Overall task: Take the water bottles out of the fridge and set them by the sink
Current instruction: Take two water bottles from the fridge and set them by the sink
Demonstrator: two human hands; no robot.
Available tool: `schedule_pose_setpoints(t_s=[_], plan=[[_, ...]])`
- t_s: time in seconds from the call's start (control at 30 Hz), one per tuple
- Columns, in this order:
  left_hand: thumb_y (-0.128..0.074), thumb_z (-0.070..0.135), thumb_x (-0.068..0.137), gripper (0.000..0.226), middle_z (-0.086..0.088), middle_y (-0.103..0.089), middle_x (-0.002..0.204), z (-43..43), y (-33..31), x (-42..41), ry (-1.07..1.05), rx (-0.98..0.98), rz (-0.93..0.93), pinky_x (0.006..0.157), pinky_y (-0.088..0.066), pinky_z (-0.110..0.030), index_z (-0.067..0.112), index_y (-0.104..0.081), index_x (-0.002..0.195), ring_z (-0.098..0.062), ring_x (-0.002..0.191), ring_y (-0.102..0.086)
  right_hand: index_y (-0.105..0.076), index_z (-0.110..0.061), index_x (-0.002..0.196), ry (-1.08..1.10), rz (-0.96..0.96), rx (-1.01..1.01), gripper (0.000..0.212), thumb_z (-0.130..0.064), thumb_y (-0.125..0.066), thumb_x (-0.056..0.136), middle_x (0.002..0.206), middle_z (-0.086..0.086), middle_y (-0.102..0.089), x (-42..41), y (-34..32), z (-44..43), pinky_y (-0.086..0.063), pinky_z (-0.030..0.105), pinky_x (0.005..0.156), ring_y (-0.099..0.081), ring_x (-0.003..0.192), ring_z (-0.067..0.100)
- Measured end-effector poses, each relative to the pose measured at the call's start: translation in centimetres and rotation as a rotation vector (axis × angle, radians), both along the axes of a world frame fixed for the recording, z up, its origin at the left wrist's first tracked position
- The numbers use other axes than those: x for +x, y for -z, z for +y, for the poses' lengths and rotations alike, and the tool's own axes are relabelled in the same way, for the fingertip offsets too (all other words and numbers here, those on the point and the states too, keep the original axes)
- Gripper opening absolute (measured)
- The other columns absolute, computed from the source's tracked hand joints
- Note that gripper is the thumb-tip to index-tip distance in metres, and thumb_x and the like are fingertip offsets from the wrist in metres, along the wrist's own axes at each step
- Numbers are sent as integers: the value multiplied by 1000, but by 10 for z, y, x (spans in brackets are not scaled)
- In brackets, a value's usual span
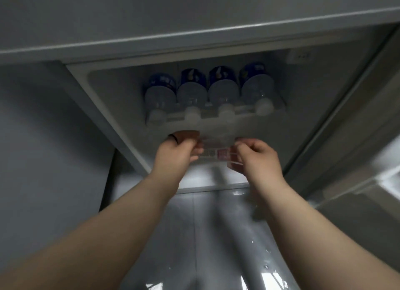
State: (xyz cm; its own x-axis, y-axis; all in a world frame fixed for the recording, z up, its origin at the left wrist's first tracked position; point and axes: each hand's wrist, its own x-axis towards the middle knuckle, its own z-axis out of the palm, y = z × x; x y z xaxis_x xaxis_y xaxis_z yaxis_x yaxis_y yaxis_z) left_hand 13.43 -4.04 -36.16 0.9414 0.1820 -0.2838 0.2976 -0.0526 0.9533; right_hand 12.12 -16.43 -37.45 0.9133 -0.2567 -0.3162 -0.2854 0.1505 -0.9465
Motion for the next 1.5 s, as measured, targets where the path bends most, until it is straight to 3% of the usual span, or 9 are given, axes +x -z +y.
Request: schedule_pose_setpoints(t_s=[0.17,0.3,0.4,0.57,0.73,0.97,1.13,1.23,1.5], plan=[[-51,3,83,11,-10,-52,76,0,-14,20,-77,341,-321,58,-37,-8,3,-60,90,-2,64,-48,-60,-7,94,133,-223,-354,14,-8,-58,80,71,-1,-54,26,-10,-4,-36,0,49,-52,65,10],[-63,17,74,50,-18,-42,135,8,-19,38,-68,812,-378,100,-34,-28,6,-47,120,-31,124,-39,-51,4,111,124,-425,-671,45,-18,-61,73,112,26,-55,47,-27,4,-45,39,86,-53,103,37],[-64,23,75,70,-15,-22,149,13,-24,40,-57,880,-261,114,-23,-42,13,-30,135,-33,137,-19,-37,-6,130,-23,-323,-779,59,-21,-63,79,136,19,-39,58,-30,11,-34,35,99,-37,126,31],[-60,18,77,73,-5,-7,155,22,-16,40,57,896,-133,110,-30,-45,22,-21,139,-33,138,-19,-55,0,114,-134,-563,-1160,56,-19,-65,62,112,30,-60,56,-27,34,-30,39,88,-55,102,48],[-50,8,85,64,-3,-2,155,26,-6,44,94,1105,-143,111,-25,-40,29,-21,139,-30,139,-10,-22,-20,139,-558,-472,-1324,62,-14,-50,84,153,11,-13,61,-21,44,-15,37,104,-27,130,31],[-50,10,86,36,-3,-14,153,26,-1,40,24,1134,-180,105,-32,-39,13,-48,121,-30,135,-19,-30,-14,133,-514,-384,-1257,44,-7,-38,90,155,11,-3,62,-19,55,-44,35,80,-52,105,34],[-57,4,76,27,-11,-35,142,30,2,31,2,1085,-273,97,-36,-32,7,-60,103,-34,126,-35,-40,-8,124,-365,-396,-1194,44,0,-50,82,148,19,-20,64,-17,59,-41,32,66,-57,98,35],[-54,1,57,22,-23,-64,101,34,12,20,77,1166,-594,75,-41,-28,3,-65,75,-38,89,-61,-48,-9,93,-218,-621,-1229,48,3,-66,50,118,18,-40,50,-8,52,-24,19,48,-60,55,32],[-47,10,62,56,-11,-48,124,55,16,17,233,1502,-802,73,-57,-43,16,-42,118,-29,106,-40,-44,-10,104,-171,-708,-1257,79,-13,-87,38,119,15,-39,33,14,29,-56,31,49,-68,68,37]])
